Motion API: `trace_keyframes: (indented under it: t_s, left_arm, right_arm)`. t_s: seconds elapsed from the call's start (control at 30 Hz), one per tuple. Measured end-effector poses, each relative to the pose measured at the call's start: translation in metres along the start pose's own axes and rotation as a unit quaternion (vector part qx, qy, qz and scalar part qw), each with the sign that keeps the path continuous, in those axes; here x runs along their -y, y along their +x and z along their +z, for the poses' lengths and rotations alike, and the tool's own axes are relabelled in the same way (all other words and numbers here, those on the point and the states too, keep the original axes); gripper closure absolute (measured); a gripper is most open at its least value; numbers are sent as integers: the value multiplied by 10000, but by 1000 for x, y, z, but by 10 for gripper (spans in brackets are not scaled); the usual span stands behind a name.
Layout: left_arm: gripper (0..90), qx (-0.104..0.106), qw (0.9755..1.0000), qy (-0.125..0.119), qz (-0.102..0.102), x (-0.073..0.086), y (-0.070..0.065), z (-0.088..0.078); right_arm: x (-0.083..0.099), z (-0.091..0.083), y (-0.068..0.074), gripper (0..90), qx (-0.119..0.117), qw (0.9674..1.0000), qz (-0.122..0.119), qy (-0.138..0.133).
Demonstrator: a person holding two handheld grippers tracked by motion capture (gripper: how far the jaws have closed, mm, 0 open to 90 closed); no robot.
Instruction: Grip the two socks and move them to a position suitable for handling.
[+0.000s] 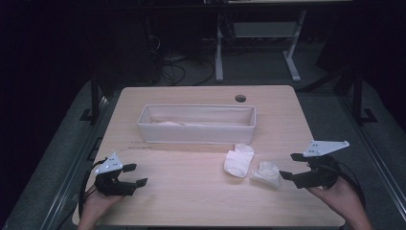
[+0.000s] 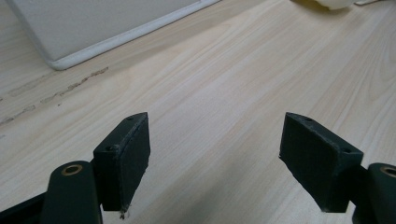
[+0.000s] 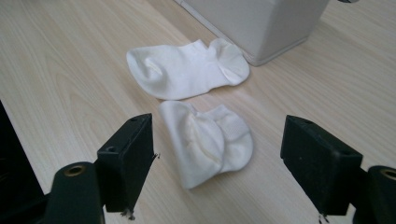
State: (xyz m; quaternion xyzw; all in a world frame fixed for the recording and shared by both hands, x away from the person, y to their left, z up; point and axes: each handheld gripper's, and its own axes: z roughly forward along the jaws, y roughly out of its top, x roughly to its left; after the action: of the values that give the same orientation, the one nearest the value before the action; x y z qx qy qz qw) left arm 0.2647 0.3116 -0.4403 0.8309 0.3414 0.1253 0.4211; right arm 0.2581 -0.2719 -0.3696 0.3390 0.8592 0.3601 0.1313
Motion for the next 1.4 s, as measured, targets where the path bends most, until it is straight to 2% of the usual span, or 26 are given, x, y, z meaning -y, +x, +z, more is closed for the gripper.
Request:
trace_keyframes:
  t_s: [0.27, 0.73, 0.9, 1.13, 1.4]
  left_arm:
    - [244, 23, 10000, -9, 7, -1, -2, 0]
    - [244, 15, 10000, -22, 79, -2, -5, 0]
    - [244, 0, 10000, -51, 67, -1, -4, -1]
    - [245, 10, 9999, -53, 93, -2, -4, -2]
    - [245, 10, 9999, -55, 103, -2, -4, -2]
  right_arm:
    - [-24, 8, 7, 253, -167, 9994, -271, 131]
    - [-53, 28, 17, 263, -429, 9964, -641, 350]
    - [-65, 48, 22, 277, -561, 9931, -854, 580]
    - [-73, 61, 23, 287, -634, 9906, -962, 739]
    - [-79, 86, 21, 306, -758, 9867, -1055, 974]
